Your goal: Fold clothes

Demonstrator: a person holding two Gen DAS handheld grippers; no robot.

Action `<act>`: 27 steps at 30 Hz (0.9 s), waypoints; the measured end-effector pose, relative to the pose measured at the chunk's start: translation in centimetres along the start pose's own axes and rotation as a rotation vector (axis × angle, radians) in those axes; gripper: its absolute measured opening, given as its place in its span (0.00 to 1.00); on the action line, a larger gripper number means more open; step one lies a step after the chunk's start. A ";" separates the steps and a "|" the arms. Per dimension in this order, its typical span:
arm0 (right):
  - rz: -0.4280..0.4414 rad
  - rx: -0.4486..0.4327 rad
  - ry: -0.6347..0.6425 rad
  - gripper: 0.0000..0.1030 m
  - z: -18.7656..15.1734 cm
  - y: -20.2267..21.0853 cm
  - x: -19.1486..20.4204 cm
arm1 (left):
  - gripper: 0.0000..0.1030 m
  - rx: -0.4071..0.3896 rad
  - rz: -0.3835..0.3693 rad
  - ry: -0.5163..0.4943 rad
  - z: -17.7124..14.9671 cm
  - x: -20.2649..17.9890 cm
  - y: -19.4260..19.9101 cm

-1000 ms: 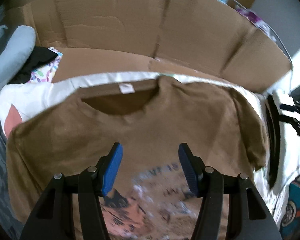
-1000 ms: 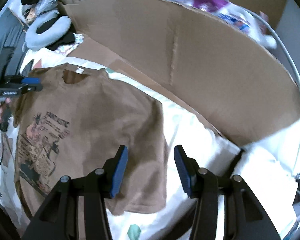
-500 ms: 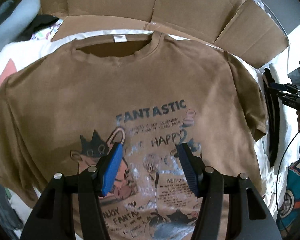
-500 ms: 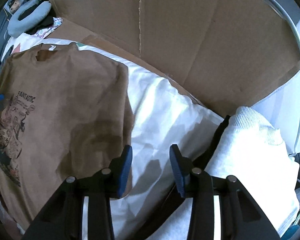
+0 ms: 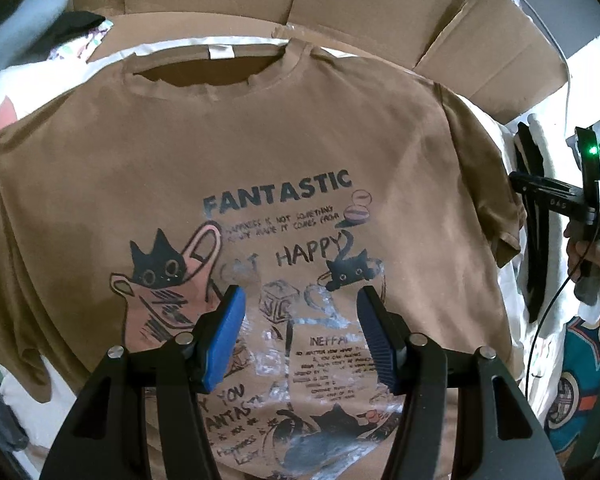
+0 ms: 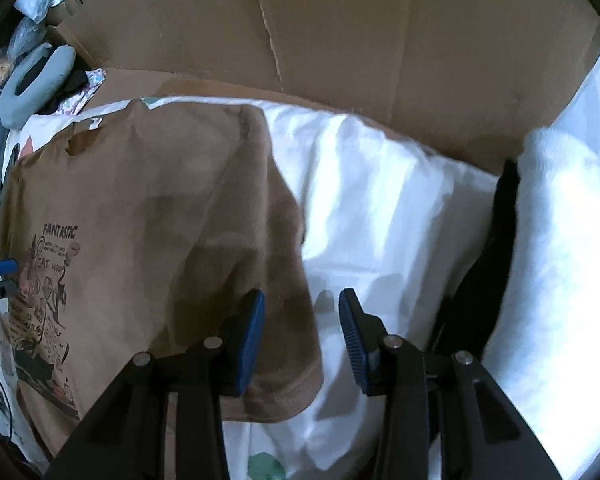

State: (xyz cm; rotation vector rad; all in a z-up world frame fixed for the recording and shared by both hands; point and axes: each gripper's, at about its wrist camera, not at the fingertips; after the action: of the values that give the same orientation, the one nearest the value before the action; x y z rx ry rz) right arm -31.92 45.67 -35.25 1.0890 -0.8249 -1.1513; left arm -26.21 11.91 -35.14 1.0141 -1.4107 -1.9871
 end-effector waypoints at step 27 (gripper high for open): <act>0.079 -0.011 -0.035 0.12 0.7 0.0 -0.3 | 0.57 0.023 -0.033 0.019 -0.4 -0.2 -1.6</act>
State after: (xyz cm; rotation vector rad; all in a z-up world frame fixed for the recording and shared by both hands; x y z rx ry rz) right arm -32.66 45.84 -35.06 1.0206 -0.8802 -1.1101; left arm -25.70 12.33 -36.63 1.0695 -1.4188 -1.9837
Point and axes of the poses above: each gripper's, at about its wrist camera, not at the fingertips, and y roughly against the way its jaws point, x to its left, z to its top, and after that the axes turned 5 degrees about y, right-handed
